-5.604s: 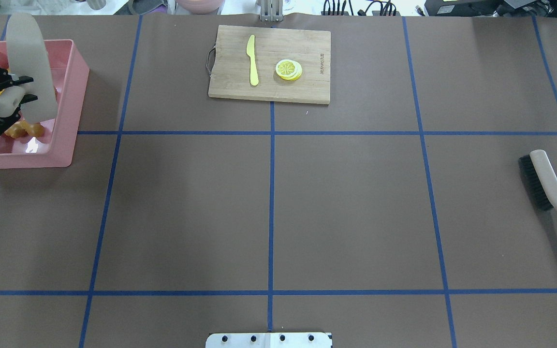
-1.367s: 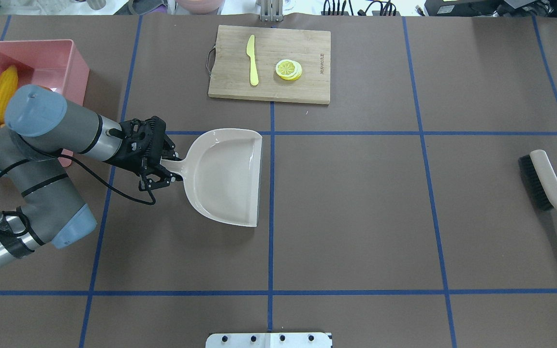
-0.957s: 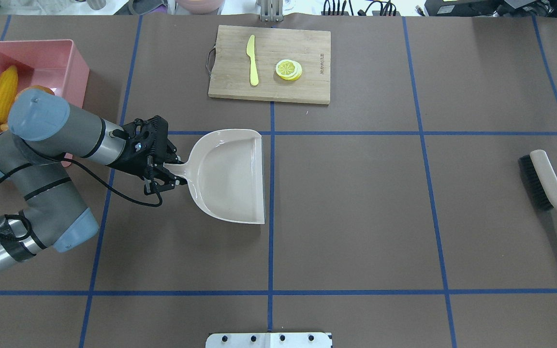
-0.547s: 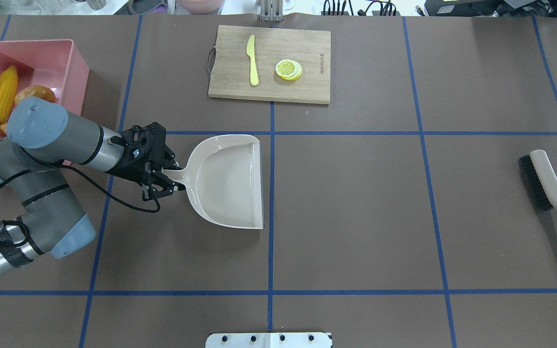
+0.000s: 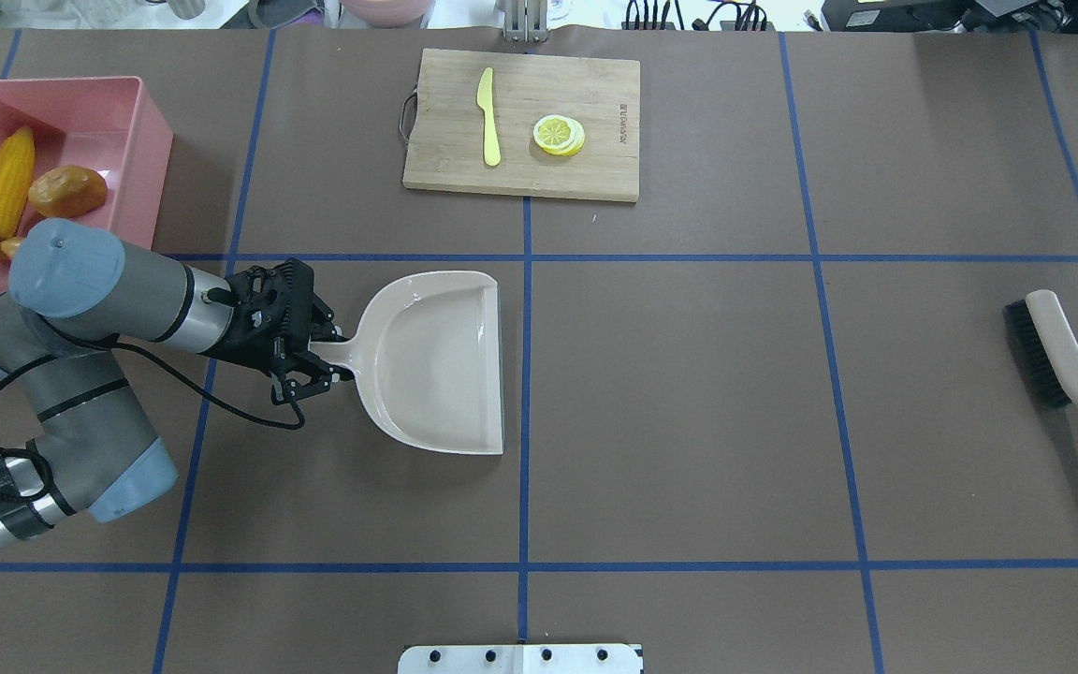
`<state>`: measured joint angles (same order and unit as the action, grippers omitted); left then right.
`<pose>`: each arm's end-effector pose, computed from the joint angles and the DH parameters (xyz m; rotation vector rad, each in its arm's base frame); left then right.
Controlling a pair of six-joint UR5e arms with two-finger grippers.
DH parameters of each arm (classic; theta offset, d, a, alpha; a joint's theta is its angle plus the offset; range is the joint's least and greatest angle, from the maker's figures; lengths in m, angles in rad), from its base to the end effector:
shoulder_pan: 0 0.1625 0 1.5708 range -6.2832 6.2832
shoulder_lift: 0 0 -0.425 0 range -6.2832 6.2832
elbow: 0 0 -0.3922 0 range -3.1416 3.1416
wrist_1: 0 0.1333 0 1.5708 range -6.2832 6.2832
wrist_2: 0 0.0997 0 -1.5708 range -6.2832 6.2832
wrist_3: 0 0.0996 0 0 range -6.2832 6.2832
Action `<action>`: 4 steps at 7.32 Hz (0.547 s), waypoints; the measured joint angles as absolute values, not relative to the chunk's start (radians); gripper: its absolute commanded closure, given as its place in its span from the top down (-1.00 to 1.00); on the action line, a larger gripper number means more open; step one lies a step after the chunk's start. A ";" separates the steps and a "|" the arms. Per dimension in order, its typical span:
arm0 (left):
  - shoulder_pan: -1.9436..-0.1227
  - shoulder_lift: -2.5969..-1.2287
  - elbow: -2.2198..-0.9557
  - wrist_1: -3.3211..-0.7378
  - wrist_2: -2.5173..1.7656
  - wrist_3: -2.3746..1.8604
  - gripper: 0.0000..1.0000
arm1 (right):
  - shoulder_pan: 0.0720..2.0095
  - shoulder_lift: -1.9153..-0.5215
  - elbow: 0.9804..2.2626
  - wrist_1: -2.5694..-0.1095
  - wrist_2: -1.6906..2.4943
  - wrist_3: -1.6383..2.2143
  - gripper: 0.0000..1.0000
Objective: Sweep and dump trash into bin
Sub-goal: 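Open the left gripper and release the dustpan handle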
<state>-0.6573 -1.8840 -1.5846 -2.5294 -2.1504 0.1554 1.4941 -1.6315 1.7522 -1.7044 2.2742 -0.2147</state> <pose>0.4351 -0.4353 0.3686 1.0527 0.9965 1.2616 0.0333 -0.4662 0.6167 0.0363 -0.7049 -0.2747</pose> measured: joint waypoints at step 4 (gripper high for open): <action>-0.644 -1.889 -1.585 -2.530 -2.147 0.157 -1.00 | 1.494 -1.632 1.752 -1.704 2.274 -0.215 1.00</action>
